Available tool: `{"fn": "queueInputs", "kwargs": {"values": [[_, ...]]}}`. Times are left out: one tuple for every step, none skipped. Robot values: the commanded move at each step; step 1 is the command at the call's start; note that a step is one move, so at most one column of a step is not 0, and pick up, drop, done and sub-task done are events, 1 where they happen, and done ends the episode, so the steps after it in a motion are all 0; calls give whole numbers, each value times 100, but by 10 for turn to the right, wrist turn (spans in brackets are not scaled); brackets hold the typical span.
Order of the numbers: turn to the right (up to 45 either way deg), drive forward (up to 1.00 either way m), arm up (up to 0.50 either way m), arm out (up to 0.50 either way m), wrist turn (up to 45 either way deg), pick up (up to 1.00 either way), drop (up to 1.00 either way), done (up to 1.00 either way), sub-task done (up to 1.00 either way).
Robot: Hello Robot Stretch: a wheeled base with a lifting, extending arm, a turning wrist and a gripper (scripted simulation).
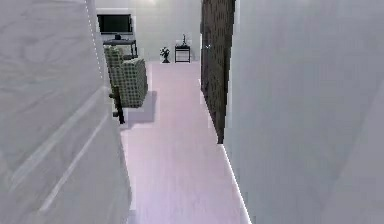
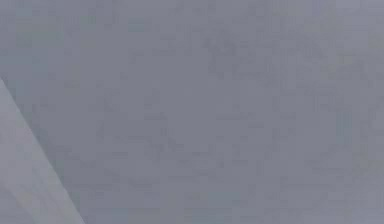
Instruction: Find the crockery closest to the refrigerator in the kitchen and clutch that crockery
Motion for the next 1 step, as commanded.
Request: {"fn": "queueInputs", "kwargs": {"values": [[-30, 0, 0, 0, 0, 0, 0, 0, 0]]}}
